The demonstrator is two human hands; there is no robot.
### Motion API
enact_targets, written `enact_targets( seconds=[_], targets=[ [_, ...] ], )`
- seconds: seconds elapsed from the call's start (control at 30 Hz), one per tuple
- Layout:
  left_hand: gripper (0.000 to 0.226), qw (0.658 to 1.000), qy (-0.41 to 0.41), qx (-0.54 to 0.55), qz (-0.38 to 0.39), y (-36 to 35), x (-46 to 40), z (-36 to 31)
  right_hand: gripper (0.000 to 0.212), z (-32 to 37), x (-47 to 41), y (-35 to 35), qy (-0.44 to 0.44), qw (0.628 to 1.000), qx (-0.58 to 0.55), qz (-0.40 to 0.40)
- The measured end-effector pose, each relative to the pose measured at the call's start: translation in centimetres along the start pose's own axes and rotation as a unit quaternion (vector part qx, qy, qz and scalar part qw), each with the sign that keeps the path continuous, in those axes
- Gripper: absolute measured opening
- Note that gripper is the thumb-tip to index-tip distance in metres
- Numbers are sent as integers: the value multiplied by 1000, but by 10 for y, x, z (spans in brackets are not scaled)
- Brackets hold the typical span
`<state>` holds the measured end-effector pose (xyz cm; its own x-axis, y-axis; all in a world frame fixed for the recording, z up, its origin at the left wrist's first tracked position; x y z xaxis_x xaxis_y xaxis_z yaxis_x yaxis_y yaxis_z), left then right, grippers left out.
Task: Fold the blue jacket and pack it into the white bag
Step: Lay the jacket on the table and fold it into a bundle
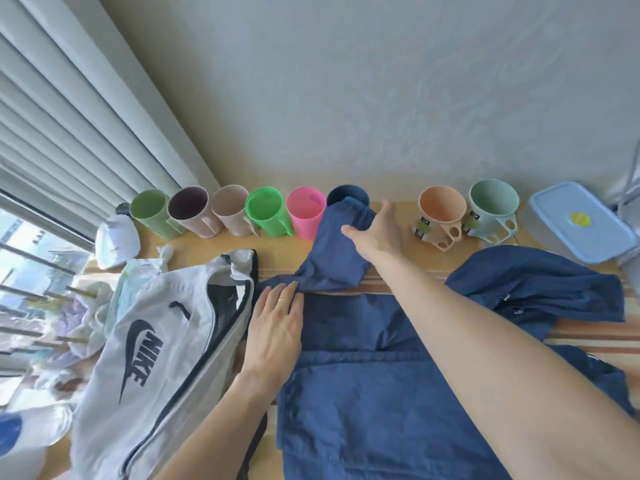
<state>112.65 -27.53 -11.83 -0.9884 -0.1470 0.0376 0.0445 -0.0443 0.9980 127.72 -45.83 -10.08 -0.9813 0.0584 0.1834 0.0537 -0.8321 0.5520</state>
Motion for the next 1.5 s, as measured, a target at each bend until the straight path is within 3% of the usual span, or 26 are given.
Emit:
enact_targets(
  seconds=[0.07,0.13,0.2,0.27,0.5,0.6,0.77,0.87,0.93,1.07,1.17,1.27,1.37,1.5],
  targets=[
    [53,999,5,36,-21,10,1,5,70,-2,1,-1,-26,999,25,2],
    [51,995,27,82,-52,26,3,15,38,13,9,13,9,998,41,-52],
    [52,987,62,124,-77,41,9,29,22,32,25,31,54,990,43,-120],
    [53,982,86,145,-81,44,17,38,21,44,34,43,84,983,50,-155],
    [45,990,14,140,-13,21,38,13,22,-18,27,17,-44,996,65,-37],
    [42,989,10,143,-43,24,46,10,22,-41,37,3,-51,999,-6,-1],
    [43,978,42,184,-86,44,56,25,13,-23,62,44,20,993,-117,-26],
    [25,969,36,207,-130,69,71,33,27,-13,101,85,24,977,-207,-46],
    [28,967,-4,206,-149,83,89,35,39,-20,139,107,5,977,-209,-33],
    [29,958,-141,220,-114,89,141,25,44,-75,215,128,-83,990,-113,26],
    [18,957,-276,83,-37,42,176,-14,42,-129,230,126,-164,982,-90,3],
    [37,963,-259,9,68,-9,176,-29,54,-149,209,123,-169,983,-50,-57],
    [48,966,-232,1,116,-25,171,-34,21,-138,181,114,-98,993,24,-61],
    [78,968,-196,35,153,-16,160,-44,17,-97,153,109,21,995,81,-51]
  ],
)
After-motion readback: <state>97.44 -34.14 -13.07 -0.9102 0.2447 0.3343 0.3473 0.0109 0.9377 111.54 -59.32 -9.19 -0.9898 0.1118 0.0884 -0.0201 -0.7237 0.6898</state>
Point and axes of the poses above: each hand's wrist, its own x-axis away from the middle knuckle, its own y-axis out of the back of the hand, z = x × y, the point moved 9 cm from there along -x, towards the middle knuckle, and after that the axes turned 14 degrees about y, right-handed, at the moved point
